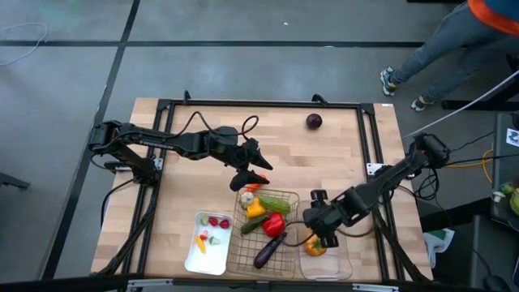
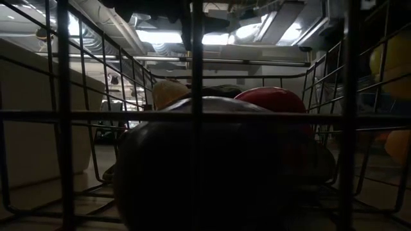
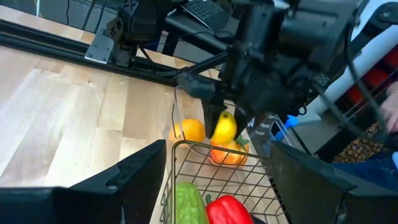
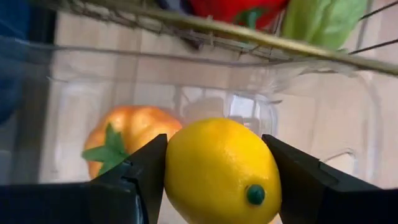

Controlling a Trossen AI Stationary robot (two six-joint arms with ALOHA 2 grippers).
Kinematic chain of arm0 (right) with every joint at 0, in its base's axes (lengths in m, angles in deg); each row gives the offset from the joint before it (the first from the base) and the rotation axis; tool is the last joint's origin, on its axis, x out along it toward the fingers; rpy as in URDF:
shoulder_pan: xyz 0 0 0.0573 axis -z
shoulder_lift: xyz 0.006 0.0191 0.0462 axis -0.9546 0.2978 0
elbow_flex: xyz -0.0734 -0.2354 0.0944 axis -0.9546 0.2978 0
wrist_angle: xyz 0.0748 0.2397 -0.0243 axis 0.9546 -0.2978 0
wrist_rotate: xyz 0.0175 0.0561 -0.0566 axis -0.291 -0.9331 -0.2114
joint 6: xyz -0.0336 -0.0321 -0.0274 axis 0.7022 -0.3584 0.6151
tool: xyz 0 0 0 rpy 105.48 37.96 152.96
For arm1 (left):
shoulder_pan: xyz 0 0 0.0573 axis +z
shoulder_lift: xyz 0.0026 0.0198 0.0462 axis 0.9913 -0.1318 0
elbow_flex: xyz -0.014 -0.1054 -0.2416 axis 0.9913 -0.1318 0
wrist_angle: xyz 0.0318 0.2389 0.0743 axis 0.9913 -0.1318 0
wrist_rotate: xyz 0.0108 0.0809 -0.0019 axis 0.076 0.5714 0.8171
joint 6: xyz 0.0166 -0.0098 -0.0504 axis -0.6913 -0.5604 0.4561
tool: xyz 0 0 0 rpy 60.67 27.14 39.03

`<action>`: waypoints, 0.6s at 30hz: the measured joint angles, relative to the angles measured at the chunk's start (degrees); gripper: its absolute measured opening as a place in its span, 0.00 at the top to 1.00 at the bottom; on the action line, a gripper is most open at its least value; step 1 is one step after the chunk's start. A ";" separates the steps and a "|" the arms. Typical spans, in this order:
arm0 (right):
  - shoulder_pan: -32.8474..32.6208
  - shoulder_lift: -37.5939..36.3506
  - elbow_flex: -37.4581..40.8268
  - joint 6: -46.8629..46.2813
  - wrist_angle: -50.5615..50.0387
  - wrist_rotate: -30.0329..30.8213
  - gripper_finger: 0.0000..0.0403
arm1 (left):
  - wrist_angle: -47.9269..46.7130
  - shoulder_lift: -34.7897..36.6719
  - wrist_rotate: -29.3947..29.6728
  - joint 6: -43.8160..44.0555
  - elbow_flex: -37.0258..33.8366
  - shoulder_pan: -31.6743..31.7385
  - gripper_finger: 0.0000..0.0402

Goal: Sort produce into baskets
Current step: Put the yellow lemon into the transparent bin

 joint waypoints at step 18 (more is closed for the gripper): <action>-0.01 3.67 0.00 0.13 -0.03 -2.08 0.43 | -0.02 0.00 0.00 -1.81 0.00 0.00 0.30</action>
